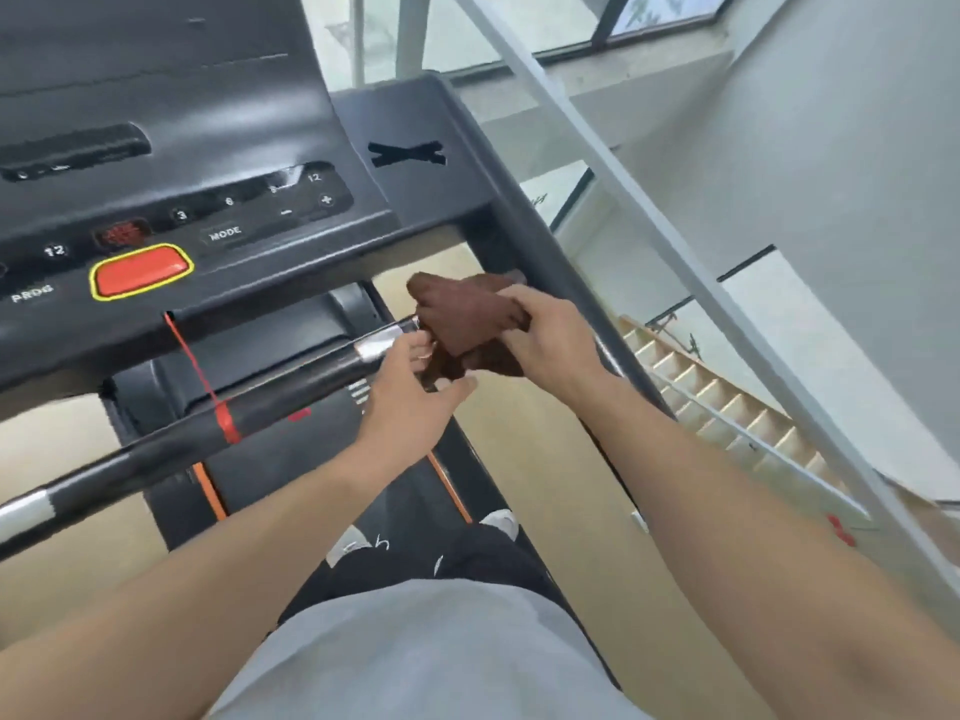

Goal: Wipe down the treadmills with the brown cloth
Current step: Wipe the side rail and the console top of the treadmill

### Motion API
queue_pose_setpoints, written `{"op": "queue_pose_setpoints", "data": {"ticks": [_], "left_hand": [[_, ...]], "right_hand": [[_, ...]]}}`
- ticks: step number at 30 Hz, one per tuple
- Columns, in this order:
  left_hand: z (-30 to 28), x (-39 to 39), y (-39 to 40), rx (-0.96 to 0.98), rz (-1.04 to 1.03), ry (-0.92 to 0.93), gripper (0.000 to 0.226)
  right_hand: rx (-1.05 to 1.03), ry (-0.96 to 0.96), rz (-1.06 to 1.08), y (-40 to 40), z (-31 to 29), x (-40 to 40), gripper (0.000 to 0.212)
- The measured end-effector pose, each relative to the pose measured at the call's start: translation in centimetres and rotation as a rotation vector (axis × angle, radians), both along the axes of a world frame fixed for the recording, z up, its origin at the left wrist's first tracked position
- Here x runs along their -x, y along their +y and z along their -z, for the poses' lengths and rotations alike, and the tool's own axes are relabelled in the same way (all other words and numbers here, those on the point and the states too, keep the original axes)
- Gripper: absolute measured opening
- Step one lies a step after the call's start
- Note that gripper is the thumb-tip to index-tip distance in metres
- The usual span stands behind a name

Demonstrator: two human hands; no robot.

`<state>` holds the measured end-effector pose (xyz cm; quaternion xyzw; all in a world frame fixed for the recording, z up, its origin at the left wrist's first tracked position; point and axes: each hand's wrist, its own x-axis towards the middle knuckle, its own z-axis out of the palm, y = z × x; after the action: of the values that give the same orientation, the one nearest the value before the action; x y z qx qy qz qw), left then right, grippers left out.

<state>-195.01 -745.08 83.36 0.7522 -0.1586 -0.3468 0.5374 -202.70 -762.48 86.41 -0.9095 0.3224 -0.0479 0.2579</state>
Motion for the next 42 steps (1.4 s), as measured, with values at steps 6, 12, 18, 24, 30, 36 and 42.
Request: {"op": "queue_pose_setpoints", "data": {"ticks": [6,12,18,24,30,36,42], "left_hand": [[-2.1,2.3,-0.7,0.036,0.193,-0.059,0.05],[-3.9,8.3,-2.8,-0.021,0.342,0.049,0.057],[-6.4,17.5,-6.2,-0.006,0.292,-0.326,0.027],[-11.6,26.4,-10.3,0.325,0.233,-0.633,0.028],[-8.4,29.7,-7.9,0.26,0.225,-0.373,0.03],[3.0,28.7,-3.1,-0.577,0.436,-0.04,0.049],[1.8,28.6,-5.9,-0.175,0.173,0.0,0.036]], "right_hand": [[-0.576,-0.331,0.208,3.6,-4.5,6.7,0.012],[-0.533,-0.413,0.385,3.4,-5.4,13.4,0.021],[-0.226,-0.453,0.49,2.7,-7.0,22.5,0.025],[0.248,-0.506,0.594,0.7,-13.4,32.7,0.046],[0.435,0.199,0.388,0.6,-12.4,37.5,0.078],[-0.089,0.316,0.301,1.3,1.0,35.2,0.124],[0.118,0.277,0.26,-0.3,2.8,30.6,0.115]]}}
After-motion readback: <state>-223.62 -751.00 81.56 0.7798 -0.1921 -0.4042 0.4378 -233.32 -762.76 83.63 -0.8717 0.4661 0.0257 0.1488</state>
